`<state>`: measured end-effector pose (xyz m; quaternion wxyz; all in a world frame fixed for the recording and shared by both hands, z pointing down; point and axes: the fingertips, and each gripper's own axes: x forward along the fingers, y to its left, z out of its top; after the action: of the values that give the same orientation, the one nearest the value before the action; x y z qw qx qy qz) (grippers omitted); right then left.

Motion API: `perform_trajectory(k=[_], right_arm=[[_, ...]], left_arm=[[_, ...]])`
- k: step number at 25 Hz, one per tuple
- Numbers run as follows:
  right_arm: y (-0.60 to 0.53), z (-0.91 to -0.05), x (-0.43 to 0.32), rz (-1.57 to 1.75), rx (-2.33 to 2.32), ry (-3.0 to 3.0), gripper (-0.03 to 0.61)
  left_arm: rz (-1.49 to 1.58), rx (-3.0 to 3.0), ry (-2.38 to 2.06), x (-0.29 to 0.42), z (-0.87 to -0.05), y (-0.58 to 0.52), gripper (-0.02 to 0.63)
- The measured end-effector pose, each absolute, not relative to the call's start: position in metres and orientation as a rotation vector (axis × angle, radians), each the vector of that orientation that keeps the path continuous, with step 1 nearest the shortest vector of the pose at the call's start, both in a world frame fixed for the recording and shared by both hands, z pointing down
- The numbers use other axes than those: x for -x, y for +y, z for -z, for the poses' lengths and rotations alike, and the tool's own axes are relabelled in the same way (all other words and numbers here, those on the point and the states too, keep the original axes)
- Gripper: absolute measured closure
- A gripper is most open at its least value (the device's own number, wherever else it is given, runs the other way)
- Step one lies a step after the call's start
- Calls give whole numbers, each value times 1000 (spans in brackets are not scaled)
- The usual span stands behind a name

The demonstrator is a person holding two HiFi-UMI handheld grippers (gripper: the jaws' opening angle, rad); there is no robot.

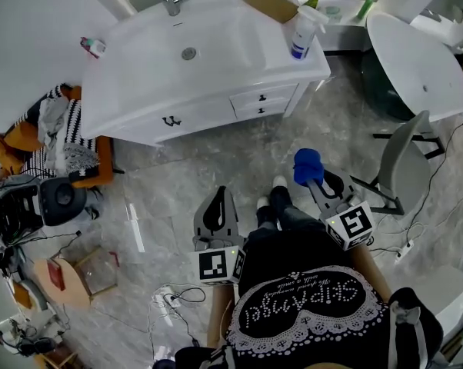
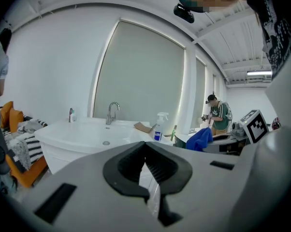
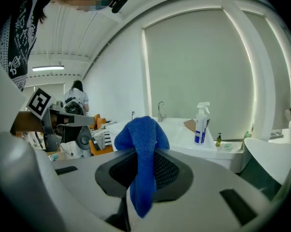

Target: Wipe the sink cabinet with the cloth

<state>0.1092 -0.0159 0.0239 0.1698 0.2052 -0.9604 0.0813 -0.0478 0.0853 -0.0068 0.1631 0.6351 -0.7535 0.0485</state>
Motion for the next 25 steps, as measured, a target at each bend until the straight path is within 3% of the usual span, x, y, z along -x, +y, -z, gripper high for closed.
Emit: perform_trajectory(k=[11, 25], right_arm=[[-75, -47, -123, -347, -564, -2687, 517], [-90, -41, -104, -403, -605, -2705, 517]], left_arm=[[-133, -1812, -2197, 44, 6, 22, 609], [-116, -1757, -2255, 66, 11, 23, 609]])
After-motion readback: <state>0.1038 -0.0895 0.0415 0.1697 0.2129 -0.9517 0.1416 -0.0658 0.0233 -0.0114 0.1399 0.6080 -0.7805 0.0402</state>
